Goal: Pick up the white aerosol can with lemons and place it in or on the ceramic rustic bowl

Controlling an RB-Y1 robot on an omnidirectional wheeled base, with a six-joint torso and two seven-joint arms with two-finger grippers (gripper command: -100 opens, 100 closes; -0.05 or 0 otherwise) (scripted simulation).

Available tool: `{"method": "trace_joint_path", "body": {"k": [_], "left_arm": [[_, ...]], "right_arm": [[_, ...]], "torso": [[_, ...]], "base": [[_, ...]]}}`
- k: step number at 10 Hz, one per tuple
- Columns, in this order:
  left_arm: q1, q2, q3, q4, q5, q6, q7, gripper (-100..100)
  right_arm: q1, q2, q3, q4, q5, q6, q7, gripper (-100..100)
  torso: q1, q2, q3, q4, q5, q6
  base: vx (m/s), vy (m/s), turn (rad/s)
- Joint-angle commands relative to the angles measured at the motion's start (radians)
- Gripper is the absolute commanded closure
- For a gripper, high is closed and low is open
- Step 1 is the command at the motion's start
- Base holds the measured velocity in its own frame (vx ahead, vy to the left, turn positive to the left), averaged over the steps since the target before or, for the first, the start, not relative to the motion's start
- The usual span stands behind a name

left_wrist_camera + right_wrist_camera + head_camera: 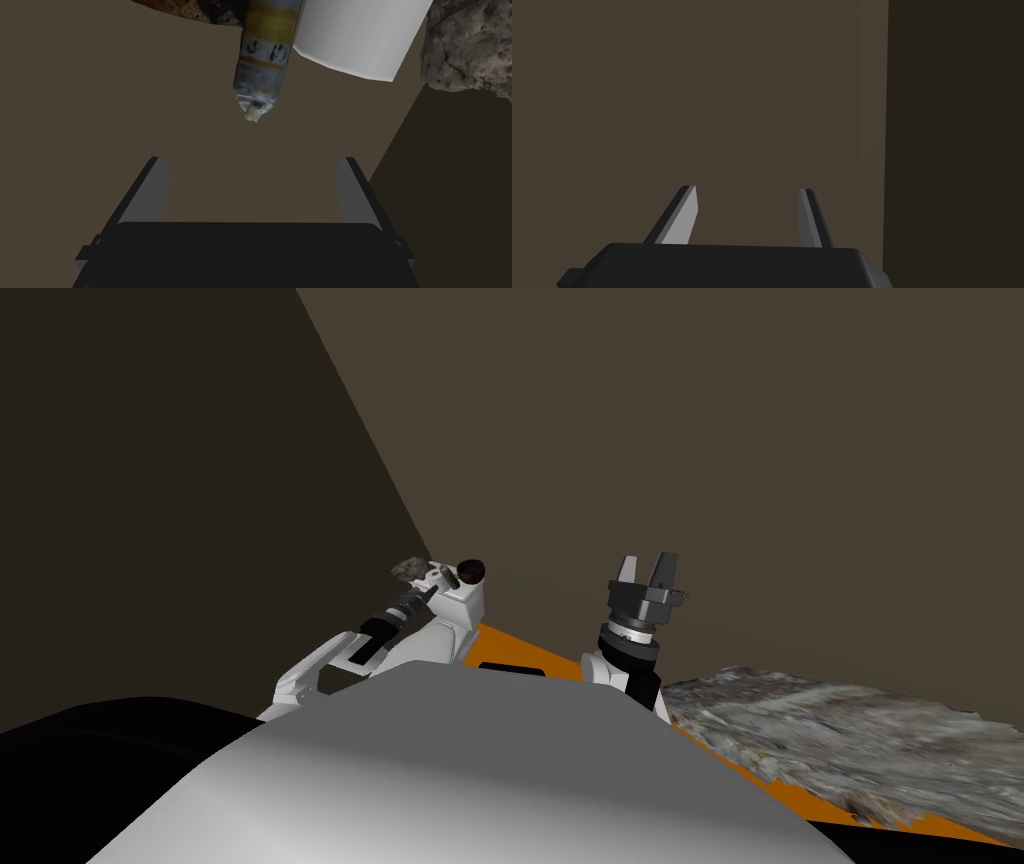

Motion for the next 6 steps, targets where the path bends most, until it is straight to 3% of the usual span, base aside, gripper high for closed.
{"method": "trace_joint_path", "body": {"k": [1, 3, 5, 6], "left_arm": [[-0.003, 0.037, 0.004, 0.021, 0.003, 0.023, -0.020, -100], [-0.020, 0.074, -0.006, 0.042, 0.024, 0.045, -0.046, -100], [-0.038, 0.086, -0.019, 0.050, 0.046, 0.051, -0.065, -100], [-0.034, 0.083, -0.016, 0.048, 0.039, 0.051, -0.059, -100]], "right_arm": [[0.000, 0.000, 0.000, 0.000, 0.000, 0.000, 0.000, 0], [0.000, 0.000, 0.000, 0.000, 0.000, 0.000, 0.000, 0], [0.000, 0.000, 0.000, 0.000, 0.000, 0.000, 0.000, 0], [0.000, 0.000, 0.000, 0.000, 0.000, 0.000, 0.000, 0]], "torso": [[0.000, 0.000, 0.000, 0.000, 0.000, 0.000], [0.001, 0.000, 0.000, 0.000, 0.000, 0.000], [0.002, -0.004, -0.002, -0.001, 0.001, 0.000], [0.002, -0.004, -0.003, -0.001, 0.000, 0.000]], "base": [[0.135, -0.021, -0.073], [0.134, -0.003, -0.059], [0.185, 0.010, -0.085], [0.080, 0.000, -0.020]]}}
